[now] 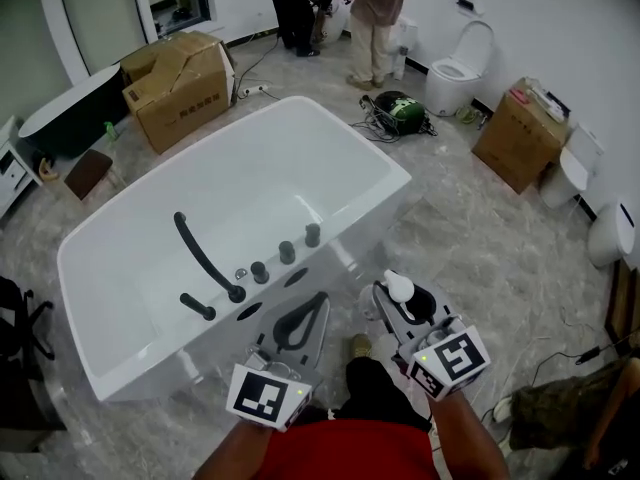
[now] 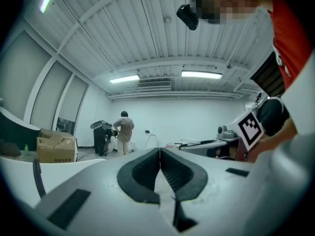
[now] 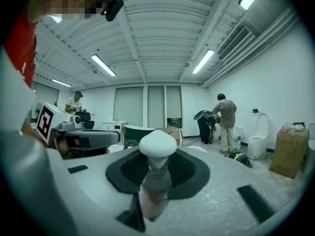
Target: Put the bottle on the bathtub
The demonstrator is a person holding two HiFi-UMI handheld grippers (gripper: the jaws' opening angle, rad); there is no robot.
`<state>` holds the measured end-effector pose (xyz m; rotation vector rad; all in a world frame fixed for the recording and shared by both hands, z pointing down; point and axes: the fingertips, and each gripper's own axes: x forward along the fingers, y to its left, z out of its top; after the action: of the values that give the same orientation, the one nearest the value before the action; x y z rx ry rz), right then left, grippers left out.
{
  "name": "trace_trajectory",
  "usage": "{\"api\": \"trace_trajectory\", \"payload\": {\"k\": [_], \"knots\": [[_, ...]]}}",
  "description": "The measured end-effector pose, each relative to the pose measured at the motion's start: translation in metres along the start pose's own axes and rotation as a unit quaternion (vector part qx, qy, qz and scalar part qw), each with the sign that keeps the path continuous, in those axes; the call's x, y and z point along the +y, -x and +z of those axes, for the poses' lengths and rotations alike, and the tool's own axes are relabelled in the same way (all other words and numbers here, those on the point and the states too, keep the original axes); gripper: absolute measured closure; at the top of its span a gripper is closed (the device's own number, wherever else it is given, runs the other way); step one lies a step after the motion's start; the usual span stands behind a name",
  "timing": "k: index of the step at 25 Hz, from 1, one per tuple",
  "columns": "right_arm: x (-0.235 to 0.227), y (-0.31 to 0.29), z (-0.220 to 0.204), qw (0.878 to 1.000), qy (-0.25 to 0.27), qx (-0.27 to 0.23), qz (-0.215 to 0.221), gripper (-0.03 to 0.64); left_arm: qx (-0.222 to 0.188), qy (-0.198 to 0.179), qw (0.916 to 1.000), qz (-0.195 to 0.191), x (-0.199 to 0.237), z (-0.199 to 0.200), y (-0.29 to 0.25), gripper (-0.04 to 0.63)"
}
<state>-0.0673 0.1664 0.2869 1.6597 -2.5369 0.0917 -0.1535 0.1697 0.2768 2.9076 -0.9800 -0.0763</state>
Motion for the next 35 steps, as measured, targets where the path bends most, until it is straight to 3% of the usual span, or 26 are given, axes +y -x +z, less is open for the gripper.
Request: {"api": "trace_trajectory", "payload": {"k": [9, 17, 24, 35], "knots": [[-0.073, -0.097, -0.024, 0.998, 0.015, 0.012, 0.052, 0.517, 0.001, -0.004, 0.9971, 0.075, 0.071, -0.017, -0.087, 0.584], [-0.144, -0.187, -0.075, 0.991, 0.034, 0.038, 0.120, 0.517, 0.019, -0.002, 0.9868, 0.161, 0.129, -0.052, -0.178, 0.584], [-0.176, -0.261, -0.138, 0.980, 0.052, 0.065, 0.179, 0.517, 0.041, 0.018, 0.9802, 0.193, 0.164, -0.085, -0.233, 0.584], [-0.193, -0.337, -0.221, 0.972, 0.050, 0.089, 0.212, 0.517, 0.094, 0.021, 0.9680, 0.232, 0.208, -0.127, -0.254, 0.584]]}}
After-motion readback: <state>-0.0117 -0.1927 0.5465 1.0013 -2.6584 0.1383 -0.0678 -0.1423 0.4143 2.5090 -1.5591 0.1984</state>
